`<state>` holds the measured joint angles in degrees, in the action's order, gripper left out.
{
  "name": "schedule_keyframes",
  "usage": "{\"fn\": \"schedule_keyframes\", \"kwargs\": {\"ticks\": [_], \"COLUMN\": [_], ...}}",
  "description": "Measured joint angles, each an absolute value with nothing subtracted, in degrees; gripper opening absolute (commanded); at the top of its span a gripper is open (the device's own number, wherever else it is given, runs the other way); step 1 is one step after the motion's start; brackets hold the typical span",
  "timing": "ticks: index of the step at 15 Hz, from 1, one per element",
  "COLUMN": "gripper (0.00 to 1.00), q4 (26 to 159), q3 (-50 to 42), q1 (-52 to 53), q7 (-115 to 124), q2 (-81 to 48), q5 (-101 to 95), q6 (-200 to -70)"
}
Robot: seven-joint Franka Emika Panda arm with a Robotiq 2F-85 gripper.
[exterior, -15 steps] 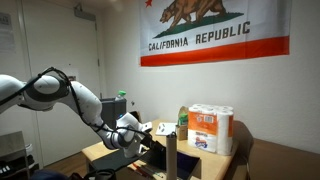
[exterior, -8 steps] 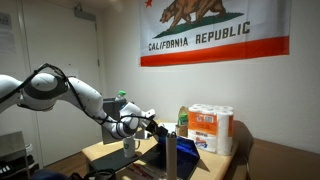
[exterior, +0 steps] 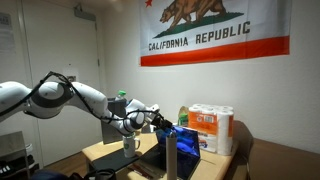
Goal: Open the laptop
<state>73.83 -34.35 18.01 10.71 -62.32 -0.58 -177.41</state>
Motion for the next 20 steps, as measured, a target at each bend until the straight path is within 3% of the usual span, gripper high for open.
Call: {"fn": "schedule_keyframes", "kwargs": {"ticks": [12, 20], "gripper": [1.00, 1.00], "q4": [45.6, 40.9], "q3": [-35.1, -29.2], "q1": [9.0, 6.1], "q7": [15.5, 8.6], "q2": [-78.5, -78.0], "q5": [-0.5, -0.5], "q6": [-172.0, -164.7]}}
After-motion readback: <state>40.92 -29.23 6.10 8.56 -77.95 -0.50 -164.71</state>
